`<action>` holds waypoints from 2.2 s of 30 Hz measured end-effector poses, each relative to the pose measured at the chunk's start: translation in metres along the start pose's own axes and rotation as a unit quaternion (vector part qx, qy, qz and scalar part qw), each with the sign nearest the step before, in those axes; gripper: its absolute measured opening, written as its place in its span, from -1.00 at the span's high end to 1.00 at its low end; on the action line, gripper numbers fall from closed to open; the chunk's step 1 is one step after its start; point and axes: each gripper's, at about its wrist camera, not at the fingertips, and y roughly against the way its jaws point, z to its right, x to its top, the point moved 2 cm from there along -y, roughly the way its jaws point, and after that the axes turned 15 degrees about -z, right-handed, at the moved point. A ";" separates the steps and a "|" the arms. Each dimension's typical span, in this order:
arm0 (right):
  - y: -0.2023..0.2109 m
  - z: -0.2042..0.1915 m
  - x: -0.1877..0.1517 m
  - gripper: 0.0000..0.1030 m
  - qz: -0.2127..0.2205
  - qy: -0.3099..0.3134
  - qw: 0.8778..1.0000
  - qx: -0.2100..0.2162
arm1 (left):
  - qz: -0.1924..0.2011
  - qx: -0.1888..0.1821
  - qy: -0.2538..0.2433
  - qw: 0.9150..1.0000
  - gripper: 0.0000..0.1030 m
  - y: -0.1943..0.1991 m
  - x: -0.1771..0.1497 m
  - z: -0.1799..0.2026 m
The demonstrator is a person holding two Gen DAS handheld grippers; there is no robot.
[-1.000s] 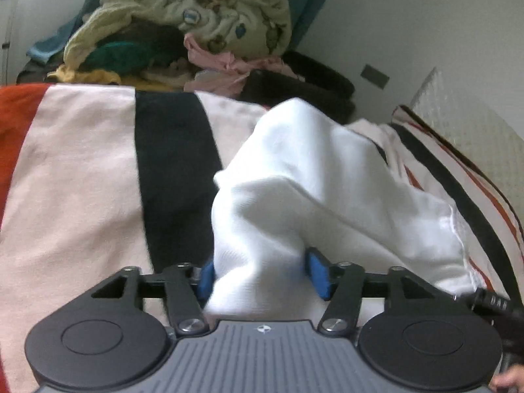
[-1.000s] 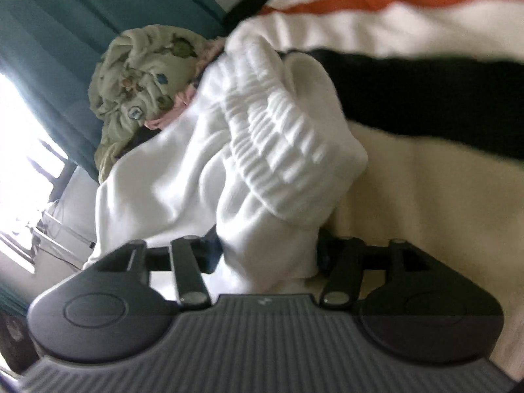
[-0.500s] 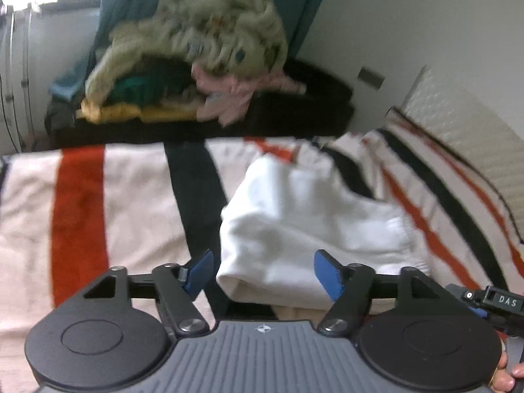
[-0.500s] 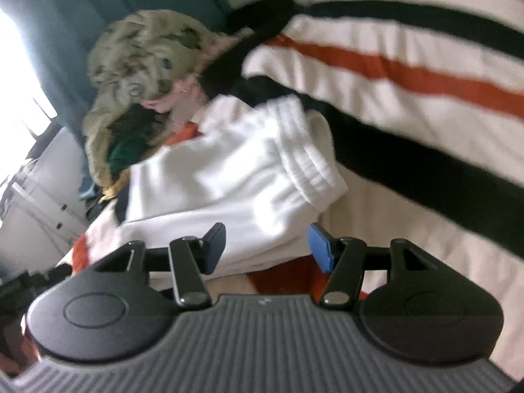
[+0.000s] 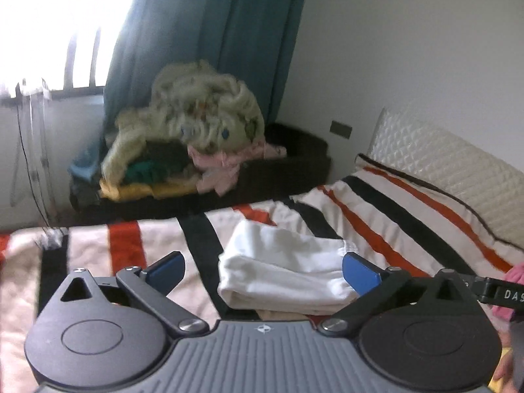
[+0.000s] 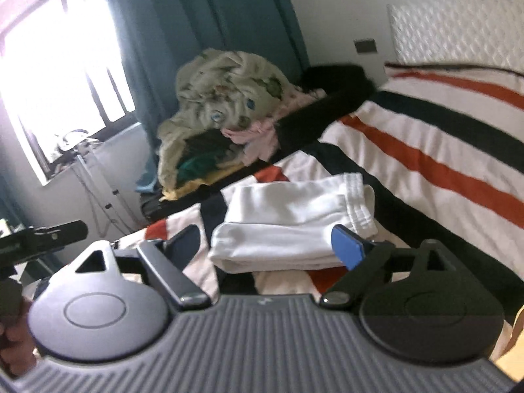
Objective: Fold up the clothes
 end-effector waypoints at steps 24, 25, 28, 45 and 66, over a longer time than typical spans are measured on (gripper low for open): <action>0.024 -0.036 -0.124 -0.10 0.096 0.050 0.994 -0.031 | 0.060 0.032 -0.034 0.997 -0.99 0.057 -0.129 0.036; 0.019 -0.035 -0.125 -0.05 0.095 0.050 0.994 -0.035 | 0.057 0.032 -0.032 0.997 -0.99 0.053 -0.131 0.035; 0.007 -0.032 -0.129 -0.09 0.094 0.051 0.994 -0.032 | 0.050 0.032 -0.027 0.998 -0.99 0.041 -0.137 0.029; -0.016 -0.030 -0.143 -0.73 0.110 0.050 0.990 -0.073 | 0.039 0.057 -0.019 0.997 -0.99 0.020 -0.152 0.012; -0.017 -0.036 -0.143 -0.73 0.109 0.054 0.989 -0.088 | 0.046 0.062 -0.020 0.997 -0.99 0.027 -0.159 0.016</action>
